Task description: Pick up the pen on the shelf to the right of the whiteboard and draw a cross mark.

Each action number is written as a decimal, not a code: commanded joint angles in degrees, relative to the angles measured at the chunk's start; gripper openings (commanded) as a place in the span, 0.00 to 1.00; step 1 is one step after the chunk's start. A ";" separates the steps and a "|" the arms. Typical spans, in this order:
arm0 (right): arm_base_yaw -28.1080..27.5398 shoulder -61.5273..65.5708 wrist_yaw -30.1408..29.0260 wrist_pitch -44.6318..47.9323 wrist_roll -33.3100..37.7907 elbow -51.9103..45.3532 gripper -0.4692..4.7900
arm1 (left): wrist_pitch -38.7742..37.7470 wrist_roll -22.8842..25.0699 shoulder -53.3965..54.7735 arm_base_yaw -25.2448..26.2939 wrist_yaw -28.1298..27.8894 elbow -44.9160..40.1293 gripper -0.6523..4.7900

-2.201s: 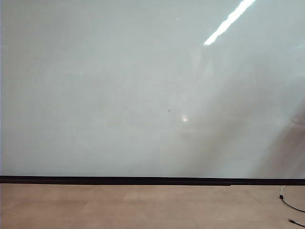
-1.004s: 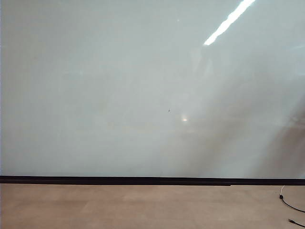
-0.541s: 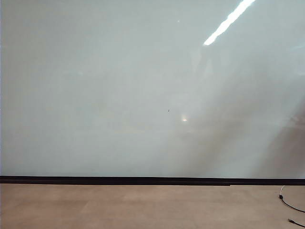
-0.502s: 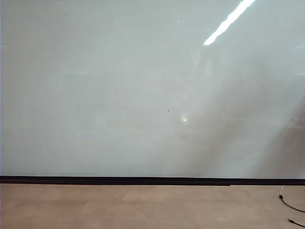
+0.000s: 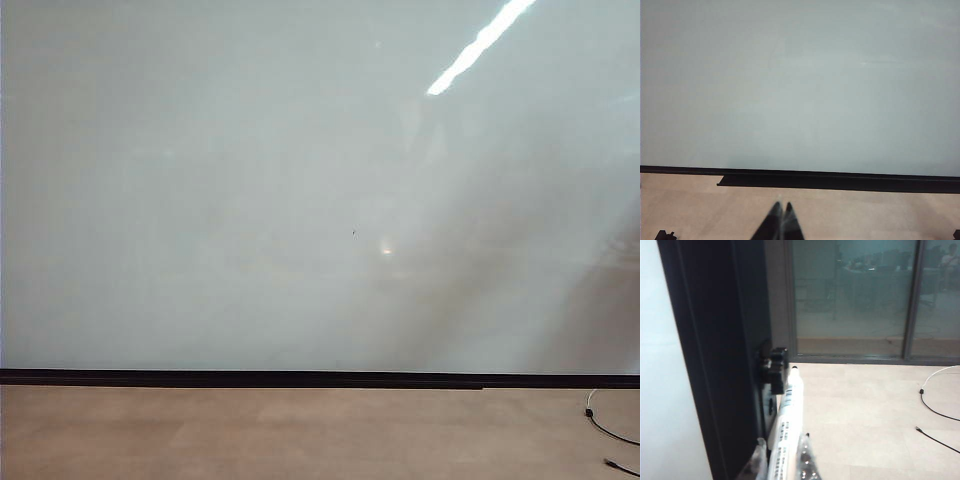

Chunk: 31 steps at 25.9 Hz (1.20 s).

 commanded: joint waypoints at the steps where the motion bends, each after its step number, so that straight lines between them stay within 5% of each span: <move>1: -0.26 -0.42 1.07 1.18 0.04 0.02 0.08 | 0.57 0.26 0.02 -0.02 0.20 0.17 0.11; 9: -0.83 -0.94 5.99 1.29 -0.68 -0.50 0.08 | 0.57 0.24 0.02 -0.02 0.20 0.17 0.11; 18: 1.16 -10.86 18.47 1.25 -2.84 -10.32 0.08 | 0.59 0.26 0.02 0.00 0.22 0.17 0.11; 25: 9.75 -28.11 36.39 1.05 -2.97 -27.17 0.08 | 0.57 0.26 0.02 -0.02 0.17 0.17 0.11; 31: 19.12 -39.30 44.52 -4.76 -2.36 -34.34 0.08 | 0.55 0.26 0.02 0.00 0.20 0.17 0.11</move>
